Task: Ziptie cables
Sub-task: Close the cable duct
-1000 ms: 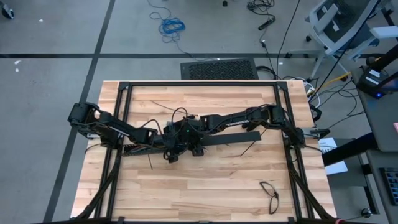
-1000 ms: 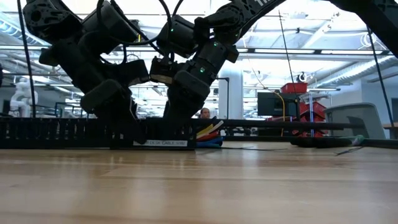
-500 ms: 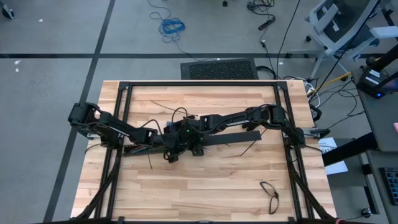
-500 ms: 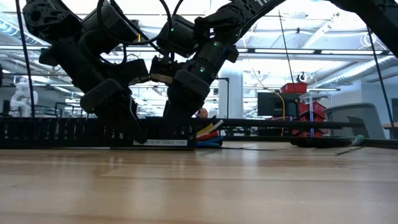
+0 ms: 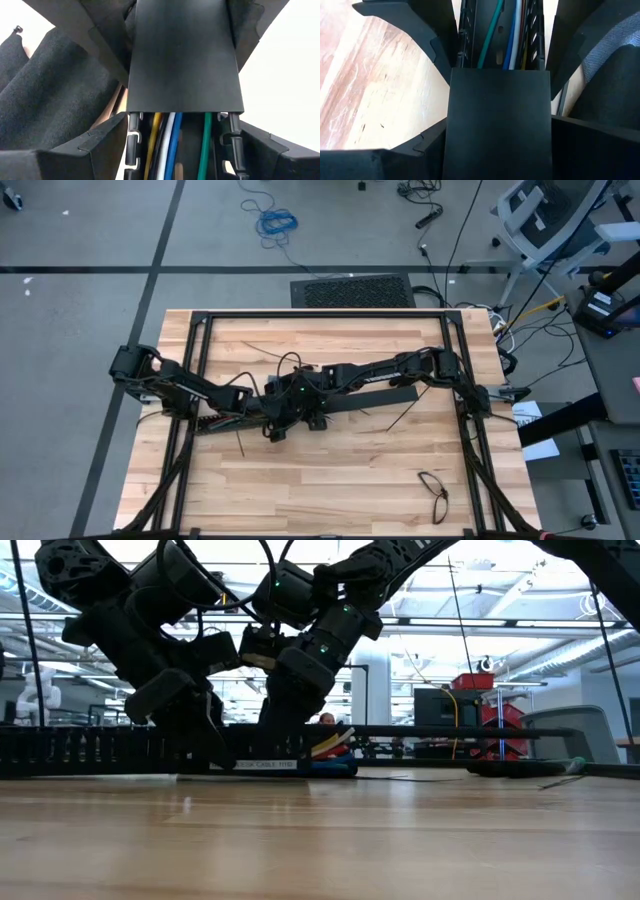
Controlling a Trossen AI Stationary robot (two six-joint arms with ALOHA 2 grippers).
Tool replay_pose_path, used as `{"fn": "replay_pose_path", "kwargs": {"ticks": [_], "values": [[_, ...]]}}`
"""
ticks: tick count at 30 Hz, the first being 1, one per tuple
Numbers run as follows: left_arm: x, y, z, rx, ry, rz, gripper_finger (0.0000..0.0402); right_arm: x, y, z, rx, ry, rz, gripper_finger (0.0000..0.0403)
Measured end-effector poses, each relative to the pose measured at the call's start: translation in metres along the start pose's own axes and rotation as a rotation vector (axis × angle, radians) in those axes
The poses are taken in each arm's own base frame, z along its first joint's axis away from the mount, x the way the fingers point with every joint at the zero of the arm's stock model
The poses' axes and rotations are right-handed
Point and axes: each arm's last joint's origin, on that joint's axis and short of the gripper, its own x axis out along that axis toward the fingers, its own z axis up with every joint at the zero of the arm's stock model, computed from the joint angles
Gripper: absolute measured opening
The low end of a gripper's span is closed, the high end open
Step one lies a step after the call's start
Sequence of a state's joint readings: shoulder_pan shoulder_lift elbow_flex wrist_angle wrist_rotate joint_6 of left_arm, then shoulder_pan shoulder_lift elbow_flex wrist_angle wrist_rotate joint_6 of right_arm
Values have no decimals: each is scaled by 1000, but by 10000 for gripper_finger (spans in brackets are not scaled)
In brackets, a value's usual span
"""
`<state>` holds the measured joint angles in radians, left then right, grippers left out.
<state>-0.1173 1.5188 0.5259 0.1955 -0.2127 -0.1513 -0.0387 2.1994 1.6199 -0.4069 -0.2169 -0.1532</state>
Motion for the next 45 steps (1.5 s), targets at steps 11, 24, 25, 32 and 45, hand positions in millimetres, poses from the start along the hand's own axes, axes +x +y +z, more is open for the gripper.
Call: {"fn": "replay_pose_path", "kwargs": {"ticks": [11, 24, 25, 32, 45], "values": [[-2, -1, 1, -48, 14, -39, 301, 8, 1, -10, 29, 88, 10, 256], [-10, -1, 5, -54, -2, -66, 301, 18, 0, -16, 60, 117, 10, 256], [-12, 0, 6, -54, 2, -66, 301, 18, 0, -17, 60, 118, 10, 256], [-26, 2, 12, -60, -33, -52, 301, 19, -1, -17, 59, 118, 10, 256], [-28, -1, 8, -90, 2, -39, 301, 19, -1, -18, 60, 120, 7, 256]]}}
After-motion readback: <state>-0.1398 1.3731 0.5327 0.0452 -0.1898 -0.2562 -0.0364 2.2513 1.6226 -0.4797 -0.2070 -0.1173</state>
